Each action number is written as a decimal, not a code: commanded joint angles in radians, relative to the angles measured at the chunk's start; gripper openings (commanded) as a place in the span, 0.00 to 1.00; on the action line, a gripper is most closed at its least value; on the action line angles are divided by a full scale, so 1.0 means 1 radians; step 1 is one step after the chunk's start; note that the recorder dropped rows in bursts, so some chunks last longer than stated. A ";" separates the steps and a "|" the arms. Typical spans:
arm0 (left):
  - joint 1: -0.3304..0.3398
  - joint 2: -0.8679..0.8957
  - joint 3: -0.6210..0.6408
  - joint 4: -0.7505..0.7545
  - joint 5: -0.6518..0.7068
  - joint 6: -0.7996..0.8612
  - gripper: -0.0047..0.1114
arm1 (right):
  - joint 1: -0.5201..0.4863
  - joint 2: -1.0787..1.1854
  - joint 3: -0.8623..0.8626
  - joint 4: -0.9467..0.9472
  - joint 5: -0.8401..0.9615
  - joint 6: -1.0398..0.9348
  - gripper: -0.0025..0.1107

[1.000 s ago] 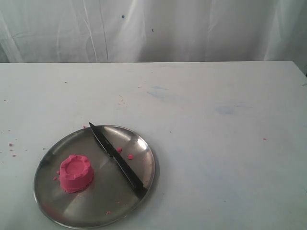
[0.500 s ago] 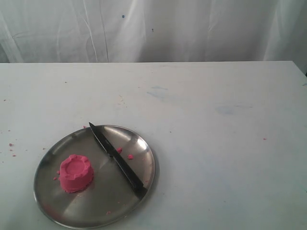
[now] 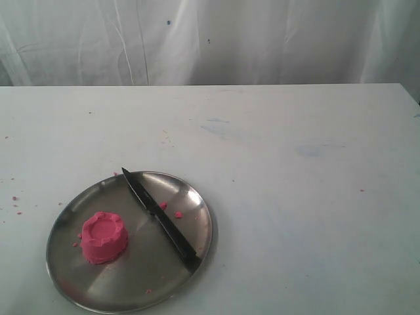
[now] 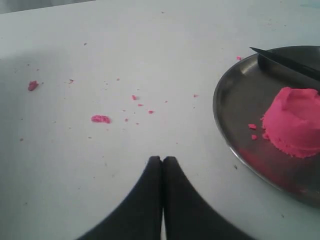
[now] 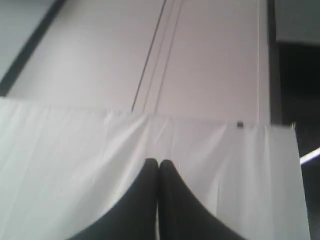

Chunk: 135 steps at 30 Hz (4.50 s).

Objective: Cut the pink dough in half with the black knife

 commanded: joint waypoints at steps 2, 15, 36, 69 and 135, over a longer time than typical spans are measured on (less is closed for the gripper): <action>0.001 -0.005 0.003 -0.005 -0.003 -0.002 0.04 | 0.003 0.279 -0.002 -0.012 0.136 -0.012 0.02; 0.001 -0.005 0.003 -0.005 -0.003 -0.002 0.04 | 0.003 0.782 -0.002 -0.014 0.366 0.080 0.02; 0.001 -0.005 0.003 -0.005 -0.003 -0.002 0.04 | 0.490 0.959 -0.358 0.364 1.273 -0.506 0.02; 0.001 -0.005 0.003 -0.005 -0.003 -0.002 0.04 | 0.894 1.450 -0.706 0.509 1.287 -0.657 0.44; 0.001 -0.005 0.003 -0.005 -0.003 -0.002 0.04 | 0.897 1.621 -0.803 0.450 1.624 -0.590 0.02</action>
